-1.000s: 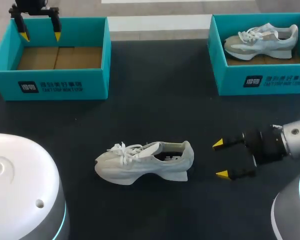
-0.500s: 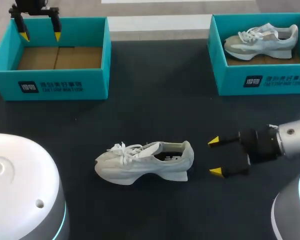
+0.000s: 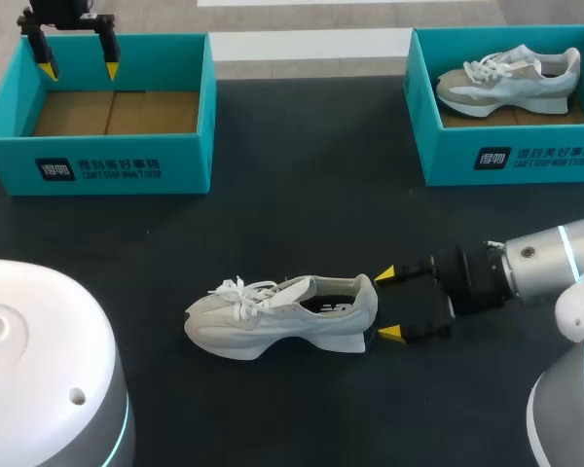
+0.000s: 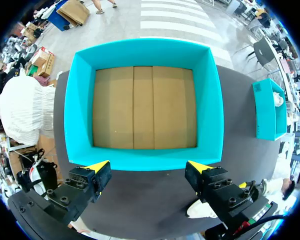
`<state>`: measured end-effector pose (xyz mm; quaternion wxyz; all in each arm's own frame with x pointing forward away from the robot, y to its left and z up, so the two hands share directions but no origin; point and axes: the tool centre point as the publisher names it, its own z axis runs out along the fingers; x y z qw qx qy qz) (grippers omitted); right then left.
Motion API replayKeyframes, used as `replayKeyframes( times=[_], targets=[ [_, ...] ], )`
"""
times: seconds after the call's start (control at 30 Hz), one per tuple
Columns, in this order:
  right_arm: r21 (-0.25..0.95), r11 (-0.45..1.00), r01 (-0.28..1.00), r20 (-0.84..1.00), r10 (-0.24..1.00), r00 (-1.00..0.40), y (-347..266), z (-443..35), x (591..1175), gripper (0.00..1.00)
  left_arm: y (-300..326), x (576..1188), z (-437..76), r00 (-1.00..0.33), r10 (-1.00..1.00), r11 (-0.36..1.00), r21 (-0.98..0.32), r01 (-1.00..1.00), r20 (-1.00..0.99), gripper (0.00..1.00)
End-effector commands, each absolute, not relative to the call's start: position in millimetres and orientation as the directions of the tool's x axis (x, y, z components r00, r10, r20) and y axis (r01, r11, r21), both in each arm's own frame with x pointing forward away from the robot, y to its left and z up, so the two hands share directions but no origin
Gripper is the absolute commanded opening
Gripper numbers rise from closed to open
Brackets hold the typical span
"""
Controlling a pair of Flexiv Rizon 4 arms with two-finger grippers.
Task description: Take the shoe out of the shoebox, open the shoe tongue, remove and reinsert the insole, then place the shoe into the shoebox
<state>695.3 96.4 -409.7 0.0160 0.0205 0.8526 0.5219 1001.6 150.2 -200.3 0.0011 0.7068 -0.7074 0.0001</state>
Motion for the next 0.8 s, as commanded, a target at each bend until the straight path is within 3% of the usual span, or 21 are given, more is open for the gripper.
replayKeyframes(
  times=[0.03,0.8],
  targets=[
    [0.892,0.452,0.026,0.01,0.038,-0.999,110.1,-414.6,696.5,1.0,150.1,1001.0,-200.0,0.0,-1.0,0.0,0.001,-1.0,0.001,1.0],
    [0.92,0.391,0.017,0.012,0.014,-1.0,157.8,-414.8,690.2,1.0,150.1,1001.0,-200.0,0.0,-1.0,0.0,0.001,-1.0,0.001,1.0]
  ],
)
